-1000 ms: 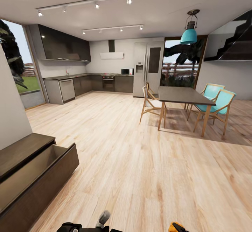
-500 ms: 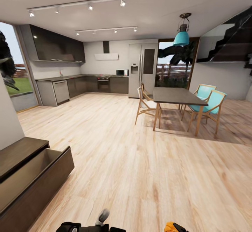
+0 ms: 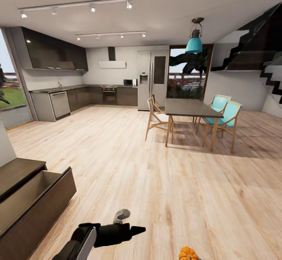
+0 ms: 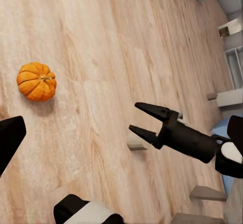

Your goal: Place each of the two pumpkins and all three candles from the living room inside a cabinet in the living room (use any cabinet), then make sure every cabinet is closed, and position the cauldron so it is next to a table in the living room.

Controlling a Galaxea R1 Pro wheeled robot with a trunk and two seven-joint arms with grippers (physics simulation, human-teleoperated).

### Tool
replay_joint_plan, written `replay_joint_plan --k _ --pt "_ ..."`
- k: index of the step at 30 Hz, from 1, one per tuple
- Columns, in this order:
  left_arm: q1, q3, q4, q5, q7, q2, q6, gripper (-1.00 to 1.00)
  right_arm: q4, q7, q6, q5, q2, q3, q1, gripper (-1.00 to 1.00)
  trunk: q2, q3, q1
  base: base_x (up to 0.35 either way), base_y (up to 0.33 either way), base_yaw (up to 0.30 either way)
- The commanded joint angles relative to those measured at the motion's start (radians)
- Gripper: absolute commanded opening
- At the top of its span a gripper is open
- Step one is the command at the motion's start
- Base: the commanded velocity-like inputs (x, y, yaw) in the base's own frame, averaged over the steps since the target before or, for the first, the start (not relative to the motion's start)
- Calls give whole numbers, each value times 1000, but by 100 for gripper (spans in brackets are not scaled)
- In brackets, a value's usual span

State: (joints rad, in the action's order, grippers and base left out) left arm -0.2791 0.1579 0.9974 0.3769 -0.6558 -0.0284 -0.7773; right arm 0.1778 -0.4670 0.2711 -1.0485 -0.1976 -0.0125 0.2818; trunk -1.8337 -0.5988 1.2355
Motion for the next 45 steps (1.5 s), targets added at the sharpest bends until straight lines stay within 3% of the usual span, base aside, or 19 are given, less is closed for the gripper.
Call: replay_joint_plan --k 1,4,13,18,20,24,33,41,45 --pt "-4 0 2 3 4 -6 -5 100 2 27 2 -7 -3 -1 0 100 -1 -1 0 0 0 -2" --pt "-13 1 5 5 8 -13 -3 100 9 73 -32 -5 -7 -4 0 100 -1 -1 0 0 0 -1" --pt "-12 -1 -32 10 -10 -10 -3 100 20 111 -111 -3 -10 -6 1 100 -1 -1 0 0 0 0" --pt "-12 0 -38 9 -14 -8 -6 100 75 239 -124 -7 -20 -6 12 100 -1 -1 0 0 0 0" --pt "-11 0 -39 9 -13 -9 -6 100 72 272 -127 -4 -21 -7 45 100 -1 -1 0 0 0 0" --pt "-11 0 -39 10 -13 -10 -7 100 64 287 -140 -3 -22 -10 81 100 -1 -1 0 0 0 0" --pt "-11 -1 -39 8 -13 -7 -8 100 58 278 -154 2 -23 -12 89 100 -1 -1 0 0 0 0" --pt "-12 3 -30 6 -14 -12 -22 100 63 231 -149 1 -23 -12 89 100 -57 -26 31 0 0 0" --pt "-12 6 36 52 -14 -14 -91 100 60 228 -148 2 -23 -12 89 100 -71 -32 38 0 0 0"
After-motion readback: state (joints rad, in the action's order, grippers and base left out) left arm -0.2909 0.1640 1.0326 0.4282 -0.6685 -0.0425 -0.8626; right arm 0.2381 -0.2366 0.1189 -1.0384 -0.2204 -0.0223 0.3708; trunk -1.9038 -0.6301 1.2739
